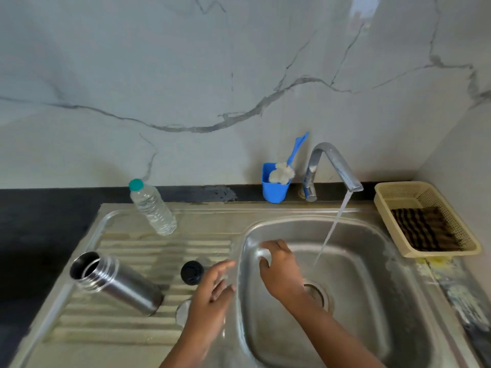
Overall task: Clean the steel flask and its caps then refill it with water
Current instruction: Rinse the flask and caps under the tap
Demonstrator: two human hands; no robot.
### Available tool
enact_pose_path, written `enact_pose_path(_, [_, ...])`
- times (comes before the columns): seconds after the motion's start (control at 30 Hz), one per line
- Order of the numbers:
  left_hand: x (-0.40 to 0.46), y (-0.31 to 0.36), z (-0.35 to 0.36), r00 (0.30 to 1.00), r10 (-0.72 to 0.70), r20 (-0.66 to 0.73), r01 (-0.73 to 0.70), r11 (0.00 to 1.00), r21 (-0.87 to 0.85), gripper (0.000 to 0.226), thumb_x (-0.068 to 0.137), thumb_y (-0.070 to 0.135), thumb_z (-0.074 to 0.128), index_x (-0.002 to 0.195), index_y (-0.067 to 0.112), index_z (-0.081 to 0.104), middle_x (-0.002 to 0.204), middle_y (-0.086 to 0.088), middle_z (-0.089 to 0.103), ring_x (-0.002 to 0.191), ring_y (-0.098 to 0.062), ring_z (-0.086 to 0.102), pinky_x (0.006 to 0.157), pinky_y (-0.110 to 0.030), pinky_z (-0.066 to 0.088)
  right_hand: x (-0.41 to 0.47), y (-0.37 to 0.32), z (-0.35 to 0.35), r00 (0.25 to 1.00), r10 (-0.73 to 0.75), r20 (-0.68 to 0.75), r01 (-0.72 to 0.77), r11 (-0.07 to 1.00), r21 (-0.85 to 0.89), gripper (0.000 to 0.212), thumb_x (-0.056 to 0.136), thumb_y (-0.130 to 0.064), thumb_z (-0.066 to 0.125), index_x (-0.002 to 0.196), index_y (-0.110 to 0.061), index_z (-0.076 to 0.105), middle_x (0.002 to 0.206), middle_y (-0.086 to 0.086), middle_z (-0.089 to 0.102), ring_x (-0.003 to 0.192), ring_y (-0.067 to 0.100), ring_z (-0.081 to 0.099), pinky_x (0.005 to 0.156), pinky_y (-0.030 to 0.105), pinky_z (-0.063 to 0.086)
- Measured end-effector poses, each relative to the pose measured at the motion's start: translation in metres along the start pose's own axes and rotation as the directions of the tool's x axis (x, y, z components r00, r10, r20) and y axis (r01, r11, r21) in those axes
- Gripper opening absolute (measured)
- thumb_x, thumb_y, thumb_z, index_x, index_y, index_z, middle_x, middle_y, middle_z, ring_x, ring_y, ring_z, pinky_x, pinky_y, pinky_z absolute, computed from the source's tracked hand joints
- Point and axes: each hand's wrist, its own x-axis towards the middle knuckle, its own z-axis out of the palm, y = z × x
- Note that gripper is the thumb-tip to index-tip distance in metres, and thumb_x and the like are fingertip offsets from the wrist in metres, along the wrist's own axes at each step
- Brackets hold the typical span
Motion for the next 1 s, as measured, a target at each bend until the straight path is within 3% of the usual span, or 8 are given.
enact_pose_path(0.27, [-0.055, -0.019, -0.078, 0.937, -0.063, -0.342, 0.022, 0.992, -0.123, 0.028, 0.087, -0.011, 0.064, 0.095, 0.015, 0.071, 0.093, 0.004, 0.077, 0.098, -0.019, 0.067, 0.081, -0.018, 0.053, -0.018, -0.087, 0.037, 0.947, -0.253, 0.196, 0.228, 0.963, 0.141, 0.043, 0.088, -0.010, 0.063, 0.130, -0.017, 0.059, 0.131, 0.000, 0.054, 0.120, 0.015, 0.055, 0.101, 0.019, 0.041])
enact_pose_path(0.33, [-0.061, -0.020, -0.095, 0.880, -0.080, -0.468, 0.026, 0.992, -0.121, 0.031, 0.086, -0.004, 0.067, 0.083, 0.026, 0.074, 0.088, 0.004, 0.076, 0.089, -0.020, 0.065, 0.084, -0.035, 0.052, -0.024, -0.108, 0.046, 0.900, -0.307, 0.309, 0.251, 0.946, 0.206, 0.054, 0.085, -0.005, 0.064, 0.137, -0.017, 0.054, 0.138, 0.000, 0.052, 0.126, 0.014, 0.051, 0.103, 0.015, 0.037])
enact_pose_path(0.4, [-0.064, -0.016, -0.111, 0.809, -0.094, -0.581, 0.025, 0.992, -0.125, 0.034, 0.088, -0.002, 0.064, 0.085, 0.031, 0.070, 0.094, 0.005, 0.073, 0.093, -0.023, 0.064, 0.088, -0.046, 0.049, -0.031, -0.127, 0.056, 0.845, -0.346, 0.408, 0.250, 0.930, 0.269, 0.066, 0.084, -0.003, 0.066, 0.144, -0.019, 0.045, 0.146, -0.003, 0.045, 0.132, 0.008, 0.044, 0.104, 0.008, 0.030])
enact_pose_path(0.47, [-0.063, -0.007, -0.122, 0.771, -0.071, -0.633, 0.007, 0.995, -0.102, 0.035, 0.088, -0.004, 0.063, 0.103, 0.027, 0.061, 0.109, 0.001, 0.065, 0.105, -0.023, 0.061, 0.089, -0.039, 0.050, -0.035, -0.143, 0.064, 0.812, -0.368, 0.453, 0.249, 0.921, 0.301, 0.078, 0.083, -0.006, 0.070, 0.150, -0.023, 0.035, 0.152, -0.006, 0.038, 0.136, 0.006, 0.038, 0.104, 0.006, 0.024])
enact_pose_path(0.57, [-0.053, -0.001, -0.141, 0.796, -0.026, -0.605, -0.006, 0.999, -0.051, 0.059, 0.082, -0.007, 0.071, 0.130, 0.017, 0.046, 0.131, -0.005, 0.050, 0.119, -0.020, 0.050, 0.082, -0.021, 0.043, -0.037, -0.164, 0.074, 0.796, -0.375, 0.475, 0.255, 0.920, 0.299, 0.090, 0.083, -0.012, 0.075, 0.154, -0.026, 0.021, 0.157, -0.002, 0.033, 0.142, 0.013, 0.033, 0.108, 0.017, 0.026])
enact_pose_path(0.63, [-0.045, -0.005, -0.151, 0.826, -0.009, -0.564, 0.005, 1.000, -0.008, 0.074, 0.077, 0.000, 0.080, 0.137, 0.020, 0.042, 0.137, -0.002, 0.045, 0.123, -0.018, 0.046, 0.089, -0.027, 0.044, -0.036, -0.176, 0.080, 0.790, -0.365, 0.493, 0.263, 0.928, 0.265, 0.093, 0.083, -0.018, 0.076, 0.155, -0.027, 0.018, 0.157, -0.001, 0.033, 0.142, 0.017, 0.034, 0.109, 0.023, 0.029])
enact_pose_path(0.8, [-0.036, -0.011, -0.163, 0.869, 0.070, -0.491, -0.029, 0.995, 0.091, 0.074, 0.075, 0.010, 0.084, 0.133, 0.029, 0.043, 0.130, 0.003, 0.056, 0.121, -0.016, 0.054, 0.095, -0.039, 0.047, -0.039, -0.192, 0.097, 0.809, -0.373, 0.455, 0.291, 0.926, 0.243, 0.079, 0.079, -0.018, 0.074, 0.146, -0.023, 0.032, 0.141, 0.002, 0.051, 0.127, 0.023, 0.050, 0.107, 0.044, 0.042])
enact_pose_path(1.0, [-0.040, -0.010, -0.175, 0.874, 0.153, -0.462, -0.077, 0.981, 0.180, 0.065, 0.074, 0.014, 0.085, 0.125, 0.035, 0.050, 0.120, 0.013, 0.066, 0.115, -0.009, 0.062, 0.100, -0.046, 0.050, -0.051, -0.194, 0.106, 0.875, -0.376, 0.303, 0.288, 0.910, 0.297, 0.065, 0.080, -0.014, 0.075, 0.137, -0.020, 0.043, 0.124, 0.003, 0.063, 0.111, 0.021, 0.059, 0.100, 0.043, 0.047])
